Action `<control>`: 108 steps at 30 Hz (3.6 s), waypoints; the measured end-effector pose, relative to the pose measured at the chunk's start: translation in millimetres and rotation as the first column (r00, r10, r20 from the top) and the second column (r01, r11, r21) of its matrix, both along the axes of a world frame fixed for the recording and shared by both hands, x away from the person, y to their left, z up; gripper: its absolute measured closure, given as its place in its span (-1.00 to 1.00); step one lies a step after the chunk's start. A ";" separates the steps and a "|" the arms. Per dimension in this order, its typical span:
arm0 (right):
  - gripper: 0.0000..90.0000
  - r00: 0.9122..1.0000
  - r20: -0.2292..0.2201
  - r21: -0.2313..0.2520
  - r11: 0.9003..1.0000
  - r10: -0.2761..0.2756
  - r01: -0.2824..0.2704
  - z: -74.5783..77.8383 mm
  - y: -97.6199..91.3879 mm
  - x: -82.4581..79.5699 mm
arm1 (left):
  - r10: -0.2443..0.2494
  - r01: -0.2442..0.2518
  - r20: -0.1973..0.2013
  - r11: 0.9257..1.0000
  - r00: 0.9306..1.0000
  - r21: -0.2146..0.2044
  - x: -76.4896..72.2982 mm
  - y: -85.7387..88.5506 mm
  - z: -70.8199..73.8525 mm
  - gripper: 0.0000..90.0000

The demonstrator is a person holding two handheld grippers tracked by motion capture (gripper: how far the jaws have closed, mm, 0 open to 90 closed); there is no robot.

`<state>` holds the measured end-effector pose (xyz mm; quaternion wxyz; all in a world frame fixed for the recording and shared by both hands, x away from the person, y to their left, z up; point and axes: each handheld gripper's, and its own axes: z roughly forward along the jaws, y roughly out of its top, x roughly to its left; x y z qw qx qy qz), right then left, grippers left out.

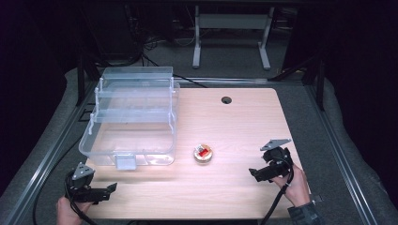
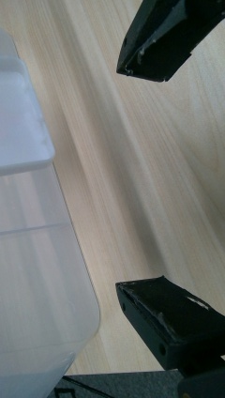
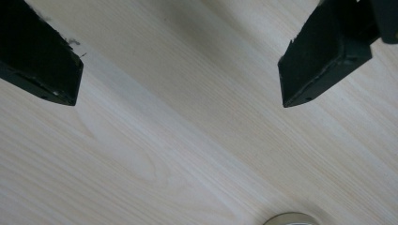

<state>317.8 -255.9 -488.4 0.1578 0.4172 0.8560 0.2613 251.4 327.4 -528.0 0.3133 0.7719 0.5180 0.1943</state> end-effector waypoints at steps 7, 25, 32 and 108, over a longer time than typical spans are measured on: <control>-1.00 0.998 -0.005 -0.038 0.998 0.057 -0.058 8.1 23.6 12.6 | -0.010 0.010 -0.011 1.000 1.000 0.015 -0.4 0.2 -1.6 -1.00; -1.00 0.973 -0.056 -0.005 0.974 0.226 -0.227 11.3 87.6 51.1 | -0.003 0.003 -0.004 1.000 1.000 0.018 -2.1 0.0 1.1 -1.00; -1.00 0.963 -0.109 -0.063 0.965 0.246 -0.253 8.1 110.6 64.8 | -0.002 0.003 -0.023 1.000 1.000 0.026 -3.4 2.5 -3.3 -1.00; -0.55 0.966 -0.159 -0.175 0.957 0.206 -0.233 4.4 124.0 64.7 | -0.046 0.047 -0.049 0.998 0.998 0.030 1.2 -6.3 0.3 -0.99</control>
